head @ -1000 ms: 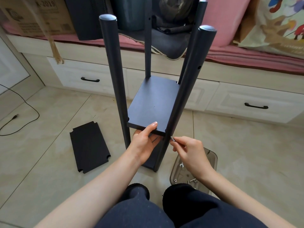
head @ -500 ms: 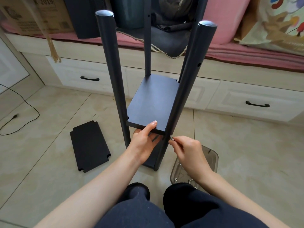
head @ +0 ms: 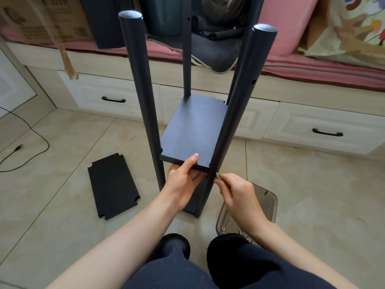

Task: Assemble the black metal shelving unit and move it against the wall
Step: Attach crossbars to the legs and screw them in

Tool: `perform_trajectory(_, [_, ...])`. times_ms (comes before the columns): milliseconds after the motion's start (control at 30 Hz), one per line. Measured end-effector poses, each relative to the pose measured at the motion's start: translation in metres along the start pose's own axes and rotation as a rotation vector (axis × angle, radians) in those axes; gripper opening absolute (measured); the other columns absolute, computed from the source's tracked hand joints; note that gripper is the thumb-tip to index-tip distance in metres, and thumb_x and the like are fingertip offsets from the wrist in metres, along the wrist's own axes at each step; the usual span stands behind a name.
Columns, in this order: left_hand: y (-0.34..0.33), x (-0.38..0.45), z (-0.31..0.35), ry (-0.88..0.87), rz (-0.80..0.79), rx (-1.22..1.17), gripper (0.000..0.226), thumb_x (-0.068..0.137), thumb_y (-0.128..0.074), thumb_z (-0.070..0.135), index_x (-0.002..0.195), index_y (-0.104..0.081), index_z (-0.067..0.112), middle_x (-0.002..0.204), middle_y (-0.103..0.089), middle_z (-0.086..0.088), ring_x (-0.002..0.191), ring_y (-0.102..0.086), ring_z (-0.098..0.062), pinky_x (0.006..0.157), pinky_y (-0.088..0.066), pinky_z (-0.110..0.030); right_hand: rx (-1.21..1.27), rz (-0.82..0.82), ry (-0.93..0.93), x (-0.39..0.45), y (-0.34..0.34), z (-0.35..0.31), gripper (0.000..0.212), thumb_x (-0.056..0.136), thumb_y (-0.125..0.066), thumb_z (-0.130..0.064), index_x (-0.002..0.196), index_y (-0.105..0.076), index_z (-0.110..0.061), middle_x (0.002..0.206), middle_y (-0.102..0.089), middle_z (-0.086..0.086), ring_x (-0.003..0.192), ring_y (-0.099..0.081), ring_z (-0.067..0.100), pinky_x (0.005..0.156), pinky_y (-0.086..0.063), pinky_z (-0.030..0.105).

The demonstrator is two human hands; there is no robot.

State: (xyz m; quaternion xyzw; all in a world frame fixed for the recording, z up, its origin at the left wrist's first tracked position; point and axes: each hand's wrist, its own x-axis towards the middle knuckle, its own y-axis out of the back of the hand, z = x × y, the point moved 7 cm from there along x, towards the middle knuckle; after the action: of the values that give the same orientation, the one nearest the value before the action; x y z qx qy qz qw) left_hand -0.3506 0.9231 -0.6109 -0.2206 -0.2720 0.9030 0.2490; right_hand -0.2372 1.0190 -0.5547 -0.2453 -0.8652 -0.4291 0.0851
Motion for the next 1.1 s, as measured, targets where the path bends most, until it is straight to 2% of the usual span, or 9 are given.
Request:
perform_trajectory(100, [-0.001, 0.000, 0.001, 0.001, 0.002, 0.007, 0.041, 0.082, -0.072, 0.024, 0.122, -0.062, 0.021, 0.116, -0.073, -0.008, 0.107, -0.071, -0.028, 0.088, -0.058, -0.040, -0.071, -0.037, 0.037, 0.002, 0.001, -0.001, 0.013, 0.097, -0.061, -0.009, 0.087, -0.067, -0.004, 0.073, -0.057, 0.002, 0.064, -0.053, 0.021, 0.060, -0.046, 0.039])
perform_trajectory(167, [0.000, 0.000, 0.001, 0.003, 0.005, 0.009, 0.035, 0.088, -0.069, 0.021, 0.122, -0.062, 0.021, 0.115, -0.073, -0.007, 0.106, -0.072, -0.028, 0.084, -0.059, -0.037, -0.144, -0.019, 0.060, 0.001, 0.004, -0.004, 0.010, 0.095, -0.064, -0.008, 0.088, -0.069, -0.003, 0.073, -0.061, 0.006, 0.065, -0.058, 0.026, 0.060, -0.048, 0.044])
perform_trajectory(333, [-0.001, -0.001, 0.001, 0.014, 0.012, 0.012, 0.036, 0.088, -0.068, 0.021, 0.123, -0.061, 0.020, 0.113, -0.073, -0.007, 0.105, -0.072, -0.027, 0.087, -0.058, -0.038, -0.277, 0.007, 0.049, 0.001, 0.003, -0.011, 0.016, 0.090, -0.070, -0.009, 0.076, -0.064, -0.007, 0.066, -0.059, 0.003, 0.061, -0.058, 0.028, 0.061, -0.047, 0.042])
perform_trajectory(533, [-0.002, -0.002, 0.002, 0.023, 0.013, -0.020, 0.031, 0.093, -0.065, 0.017, 0.123, -0.061, 0.018, 0.113, -0.074, -0.007, 0.104, -0.072, -0.026, 0.081, -0.060, -0.034, -0.192, -0.015, 0.061, 0.000, 0.004, -0.004, 0.006, 0.095, -0.064, -0.009, 0.092, -0.069, -0.007, 0.079, -0.063, 0.002, 0.074, -0.061, 0.025, 0.068, -0.048, 0.044])
perform_trajectory(633, [-0.002, -0.002, 0.002, 0.020, 0.008, -0.029, 0.029, 0.092, -0.066, 0.017, 0.121, -0.062, 0.019, 0.107, -0.075, -0.005, 0.101, -0.073, -0.024, 0.078, -0.060, -0.034, -0.175, -0.031, 0.051, 0.000, 0.001, -0.001, 0.007, 0.096, -0.062, -0.010, 0.094, -0.068, -0.008, 0.082, -0.063, 0.001, 0.075, -0.062, 0.025, 0.069, -0.049, 0.044])
perform_trajectory(800, [-0.003, -0.002, 0.001, 0.024, -0.009, -0.043, 0.031, 0.092, -0.066, 0.018, 0.122, -0.062, 0.018, 0.112, -0.074, -0.007, 0.104, -0.072, -0.026, 0.082, -0.060, -0.037, -0.102, -0.096, 0.051, 0.001, -0.002, 0.009, 0.012, 0.100, -0.057, -0.013, 0.102, -0.067, -0.008, 0.089, -0.062, -0.003, 0.080, -0.060, 0.018, 0.074, -0.049, 0.046])
perform_trajectory(867, [-0.003, -0.002, 0.001, 0.023, -0.017, -0.033, 0.032, 0.091, -0.067, 0.018, 0.123, -0.062, 0.018, 0.113, -0.074, -0.008, 0.105, -0.072, -0.027, 0.082, -0.060, -0.036, -0.149, -0.083, 0.050, 0.001, -0.001, 0.007, 0.012, 0.099, -0.058, -0.017, 0.099, -0.068, -0.010, 0.088, -0.065, -0.002, 0.081, -0.061, 0.019, 0.076, -0.048, 0.045])
perform_trajectory(967, [-0.002, -0.001, 0.000, 0.012, -0.030, 0.013, 0.036, 0.086, -0.071, 0.020, 0.121, -0.064, 0.018, 0.112, -0.074, -0.008, 0.105, -0.072, -0.028, 0.083, -0.060, -0.035, -0.209, -0.008, 0.056, 0.003, 0.002, -0.001, 0.017, 0.097, -0.062, -0.018, 0.082, -0.065, -0.011, 0.075, -0.062, -0.001, 0.070, -0.059, 0.023, 0.070, -0.047, 0.043])
perform_trajectory(1100, [-0.001, -0.001, -0.002, 0.014, -0.037, 0.049, 0.042, 0.080, -0.075, 0.023, 0.121, -0.065, 0.016, 0.116, -0.071, -0.012, 0.110, -0.069, -0.031, 0.096, -0.056, -0.040, -0.246, 0.043, 0.070, 0.005, 0.004, -0.006, 0.019, 0.093, -0.065, -0.015, 0.075, -0.062, -0.010, 0.068, -0.057, 0.000, 0.064, -0.056, 0.025, 0.063, -0.046, 0.042])
